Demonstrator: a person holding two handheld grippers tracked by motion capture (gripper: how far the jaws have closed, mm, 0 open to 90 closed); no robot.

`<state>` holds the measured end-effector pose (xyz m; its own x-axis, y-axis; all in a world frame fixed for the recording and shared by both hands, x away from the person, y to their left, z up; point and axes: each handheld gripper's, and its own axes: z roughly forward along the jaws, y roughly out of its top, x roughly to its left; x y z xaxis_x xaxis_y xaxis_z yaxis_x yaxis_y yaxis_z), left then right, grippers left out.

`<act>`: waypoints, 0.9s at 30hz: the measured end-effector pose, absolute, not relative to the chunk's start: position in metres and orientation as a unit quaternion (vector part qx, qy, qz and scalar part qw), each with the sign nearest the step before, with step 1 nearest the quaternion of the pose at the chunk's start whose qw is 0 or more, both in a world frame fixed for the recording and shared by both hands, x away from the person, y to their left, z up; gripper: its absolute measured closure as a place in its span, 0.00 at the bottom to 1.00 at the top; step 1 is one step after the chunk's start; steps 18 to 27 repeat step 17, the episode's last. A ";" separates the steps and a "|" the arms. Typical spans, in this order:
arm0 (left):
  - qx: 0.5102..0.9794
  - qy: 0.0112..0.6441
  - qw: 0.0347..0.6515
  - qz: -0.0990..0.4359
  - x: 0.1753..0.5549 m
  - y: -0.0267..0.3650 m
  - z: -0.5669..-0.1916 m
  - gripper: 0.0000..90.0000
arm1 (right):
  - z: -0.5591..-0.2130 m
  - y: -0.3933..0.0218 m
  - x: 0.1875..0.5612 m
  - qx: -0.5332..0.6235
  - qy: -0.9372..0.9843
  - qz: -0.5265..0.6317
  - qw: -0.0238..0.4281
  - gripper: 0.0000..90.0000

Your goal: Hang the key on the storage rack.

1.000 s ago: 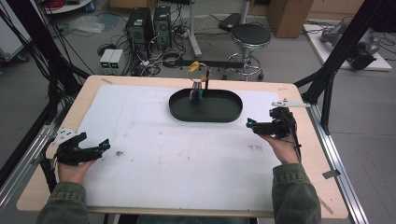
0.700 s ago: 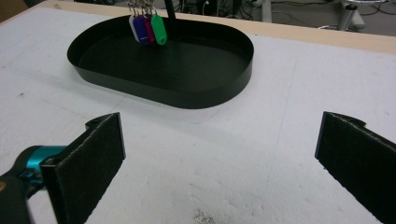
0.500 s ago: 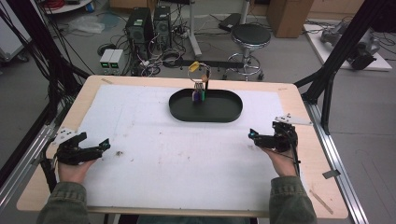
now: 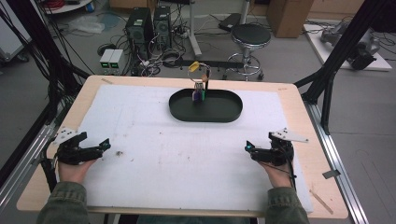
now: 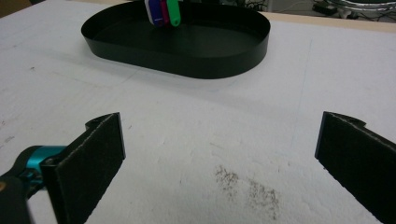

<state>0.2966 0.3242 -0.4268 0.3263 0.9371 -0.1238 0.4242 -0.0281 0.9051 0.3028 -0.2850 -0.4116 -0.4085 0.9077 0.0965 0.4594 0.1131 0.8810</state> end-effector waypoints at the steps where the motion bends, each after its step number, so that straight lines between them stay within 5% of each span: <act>1: 0.664 0.513 0.471 0.272 0.296 0.324 -0.427 0.02 | -0.413 -0.285 0.301 0.484 0.704 0.456 0.250 0.01; 27: 0.666 0.511 0.472 0.270 0.297 0.322 -0.427 0.02 | -0.410 -0.285 0.288 0.479 0.694 0.458 0.280 0.01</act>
